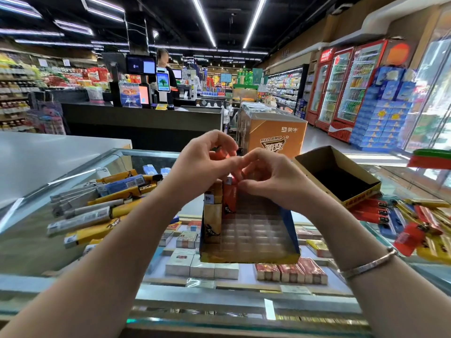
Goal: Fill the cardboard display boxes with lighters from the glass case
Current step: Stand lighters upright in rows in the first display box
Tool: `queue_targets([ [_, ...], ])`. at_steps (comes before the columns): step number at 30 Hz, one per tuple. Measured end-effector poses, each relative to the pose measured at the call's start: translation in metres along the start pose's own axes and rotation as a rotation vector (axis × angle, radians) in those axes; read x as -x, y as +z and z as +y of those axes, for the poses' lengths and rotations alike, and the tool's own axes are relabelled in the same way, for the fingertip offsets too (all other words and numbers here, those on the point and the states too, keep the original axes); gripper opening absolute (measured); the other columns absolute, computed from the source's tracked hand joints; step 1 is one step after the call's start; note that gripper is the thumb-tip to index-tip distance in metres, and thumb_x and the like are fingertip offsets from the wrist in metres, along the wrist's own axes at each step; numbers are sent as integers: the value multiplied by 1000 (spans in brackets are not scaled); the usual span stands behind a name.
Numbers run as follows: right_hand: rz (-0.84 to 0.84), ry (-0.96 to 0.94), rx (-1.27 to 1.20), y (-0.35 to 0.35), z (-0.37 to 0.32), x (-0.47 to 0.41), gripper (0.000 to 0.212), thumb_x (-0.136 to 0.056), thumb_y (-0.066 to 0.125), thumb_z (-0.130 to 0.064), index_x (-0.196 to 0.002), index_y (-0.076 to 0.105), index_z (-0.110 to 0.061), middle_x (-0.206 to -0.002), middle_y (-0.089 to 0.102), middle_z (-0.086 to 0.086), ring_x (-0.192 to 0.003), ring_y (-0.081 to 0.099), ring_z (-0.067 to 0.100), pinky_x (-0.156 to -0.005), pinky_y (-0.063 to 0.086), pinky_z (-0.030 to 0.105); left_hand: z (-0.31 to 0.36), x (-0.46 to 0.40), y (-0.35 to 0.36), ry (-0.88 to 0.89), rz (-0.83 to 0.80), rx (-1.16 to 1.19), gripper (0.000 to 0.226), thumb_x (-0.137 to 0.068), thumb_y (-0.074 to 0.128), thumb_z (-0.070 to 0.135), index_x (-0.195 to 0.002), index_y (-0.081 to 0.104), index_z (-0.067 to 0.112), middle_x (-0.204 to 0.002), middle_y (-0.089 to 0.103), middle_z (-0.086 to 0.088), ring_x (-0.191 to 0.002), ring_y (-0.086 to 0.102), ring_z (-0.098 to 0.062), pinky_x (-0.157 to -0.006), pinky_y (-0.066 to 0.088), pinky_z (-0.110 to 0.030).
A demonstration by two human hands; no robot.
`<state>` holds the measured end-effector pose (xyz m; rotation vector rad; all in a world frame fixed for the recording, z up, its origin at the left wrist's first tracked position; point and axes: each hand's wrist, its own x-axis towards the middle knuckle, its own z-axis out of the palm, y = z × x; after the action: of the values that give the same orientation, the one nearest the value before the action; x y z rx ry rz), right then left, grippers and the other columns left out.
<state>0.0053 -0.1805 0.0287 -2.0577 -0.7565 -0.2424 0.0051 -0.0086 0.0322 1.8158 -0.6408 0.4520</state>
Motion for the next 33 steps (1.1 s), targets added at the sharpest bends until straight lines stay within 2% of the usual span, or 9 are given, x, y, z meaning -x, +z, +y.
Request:
queue_targets([
  [3,-2,30,-132,-8,0,0,20,-80,65,3,-93,63,-11,-89,69,13,-80,64,15,-78,52,26,4,-2,-8,-38,-109,195,31,-65,73,20,-94,64,23,-81,71,6,-75,68,-13,-67,53,-19],
  [5,-32,51,-208,-12,1,0,20,-81,62,5,-88,67,-13,-84,69,7,-80,64,15,-80,53,27,4,-2,-11,-16,-96,198,30,-65,70,20,-95,64,22,-81,72,3,-75,69,-13,-66,52,-19],
  [8,108,31,-121,-13,7,-2,16,-83,62,-1,-79,69,-15,-78,65,4,-75,61,17,-76,53,32,5,0,-11,58,-45,22,23,-69,68,26,-92,64,25,-73,70,7,-68,65,-6,-64,50,-16],
  [12,326,53,119,-14,22,-6,15,-83,63,-14,-79,64,-28,-84,58,-18,-77,49,-8,-73,36,17,4,3,-7,108,-80,-175,18,-72,74,22,-88,66,26,-74,70,9,-70,66,-3,-68,52,-16],
  [16,269,114,146,-11,31,-8,12,-84,61,-14,-80,64,-26,-87,61,-11,-85,53,4,-71,39,19,4,3,-6,120,-116,-327,19,-74,75,13,-86,68,26,-85,67,12,-77,61,1,-69,50,-13],
  [20,181,135,166,-7,33,-9,8,-85,60,-16,-85,66,-23,-83,63,-7,-83,59,10,-74,48,25,4,2,-5,66,-187,-350,32,-75,74,10,-83,64,39,-86,61,16,-79,58,0,-71,49,-12],
  [24,179,133,174,-8,34,-9,8,-85,61,-18,-85,66,-24,-83,64,-8,-83,59,10,-77,48,28,6,2,-6,84,-201,-419,27,-74,75,9,-82,66,33,-84,61,14,-81,57,-2,-76,49,-20],
  [27,173,128,167,-8,33,-9,8,-85,61,-17,-86,65,-24,-84,64,-6,-84,59,10,-78,48,27,7,0,-5,117,-224,-580,20,-74,75,16,-83,66,31,-88,62,9,-90,52,-7,-81,41,-26],
  [33,159,137,165,-8,33,-9,7,-86,61,-18,-89,66,-22,-88,65,-3,-88,60,13,-81,51,33,10,-3,-4,184,-285,-767,25,-78,72,18,-67,57,35,-77,51,22,-79,39,3,-68,28,-8],
])
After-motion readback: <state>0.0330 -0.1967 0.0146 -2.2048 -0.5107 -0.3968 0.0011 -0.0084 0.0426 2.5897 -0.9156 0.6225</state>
